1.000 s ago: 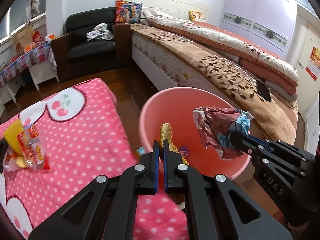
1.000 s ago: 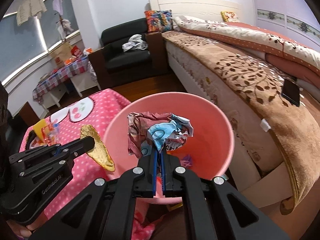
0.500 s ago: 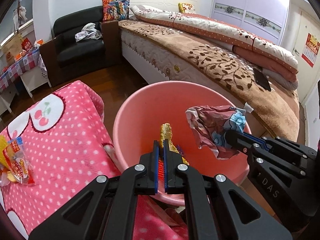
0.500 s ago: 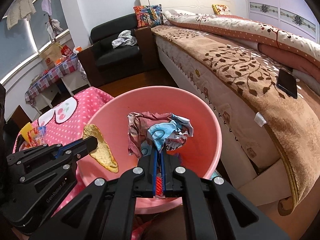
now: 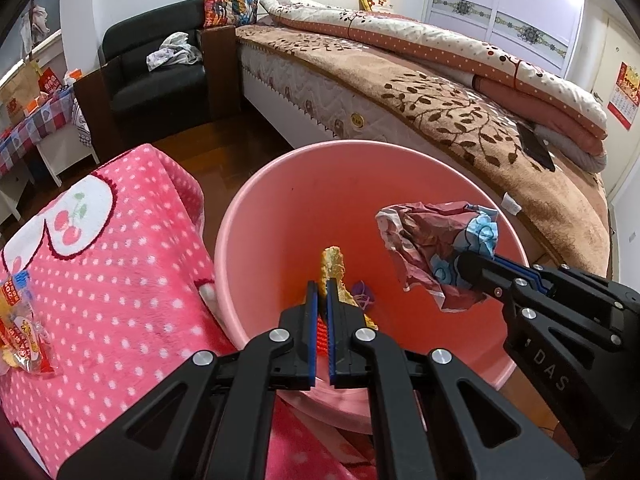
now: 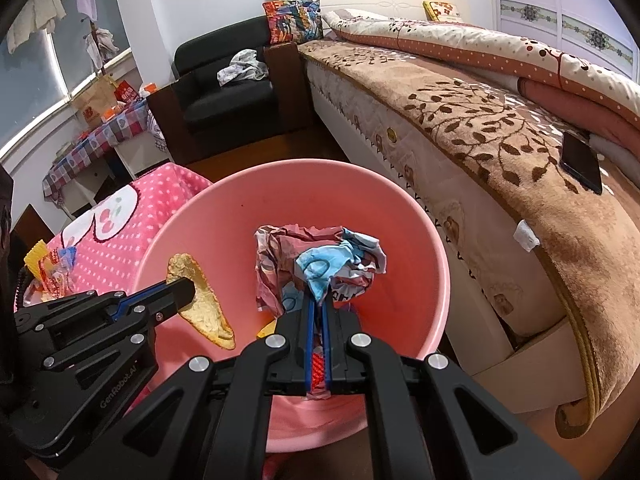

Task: Collect trash
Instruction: 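Open both grippers to drop the chip and wrapper into the bucket, then move both open grippers back over the brush and snack bag on the table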

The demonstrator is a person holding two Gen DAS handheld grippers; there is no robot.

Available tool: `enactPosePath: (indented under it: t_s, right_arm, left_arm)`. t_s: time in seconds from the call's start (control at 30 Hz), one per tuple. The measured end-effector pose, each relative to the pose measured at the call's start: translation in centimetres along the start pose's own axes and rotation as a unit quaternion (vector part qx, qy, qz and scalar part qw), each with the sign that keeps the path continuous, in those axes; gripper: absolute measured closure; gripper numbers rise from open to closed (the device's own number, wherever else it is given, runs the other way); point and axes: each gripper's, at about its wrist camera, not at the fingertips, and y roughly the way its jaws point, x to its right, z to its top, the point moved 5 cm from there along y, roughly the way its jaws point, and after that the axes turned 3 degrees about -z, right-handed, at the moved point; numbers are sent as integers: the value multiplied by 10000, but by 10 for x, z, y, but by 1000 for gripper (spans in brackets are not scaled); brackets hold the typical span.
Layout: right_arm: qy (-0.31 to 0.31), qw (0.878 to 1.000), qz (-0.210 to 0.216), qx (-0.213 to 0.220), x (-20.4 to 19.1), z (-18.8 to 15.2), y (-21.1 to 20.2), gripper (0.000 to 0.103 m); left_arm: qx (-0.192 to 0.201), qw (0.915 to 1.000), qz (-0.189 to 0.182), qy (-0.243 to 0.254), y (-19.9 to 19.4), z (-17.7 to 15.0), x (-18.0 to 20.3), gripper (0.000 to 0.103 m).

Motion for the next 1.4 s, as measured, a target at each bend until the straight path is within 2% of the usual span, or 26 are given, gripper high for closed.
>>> enactPosePath:
  t_s: [0.33,0.4,0.47,0.5,0.53,0.57,0.63,1.03,1.4]
  right_arm:
    - [22,10000,-12,-13,1,0,3,100]
    - [27,10000,-13,-13,1,0,3,95]
    - [45,10000,-12,6,1,0,3,81]
    - [53,10000,-8,21,1,0,2,78]
    - [56,10000,-9,34,0,1,2,76]
    - [59,10000,-6,43,0,1,1,74]
    - [61,10000,-7,61,0,1,0,71]
    - [45,9993,117,343,-8,3,-28,48]
    - [-297,9977,418,438,-46,-9,-51,47]
  left_arm:
    - [-30,10000,-78,19,4,0,2,100]
    - [-37,9999,-148,28,3,1,3,100]
    - [-43,9998,-186,48,3,1,5,99]
    - [-45,9998,-195,59,2,1,5,98]
    - [-39,9998,-199,74,1,1,5,91]
    - [-22,9998,-196,83,0,2,6,79]
    - [44,9998,-187,76,-4,2,6,71]
    - [257,9995,-156,-67,-33,3,-5,71]
    - [337,9986,156,-372,-67,-17,-34,71]
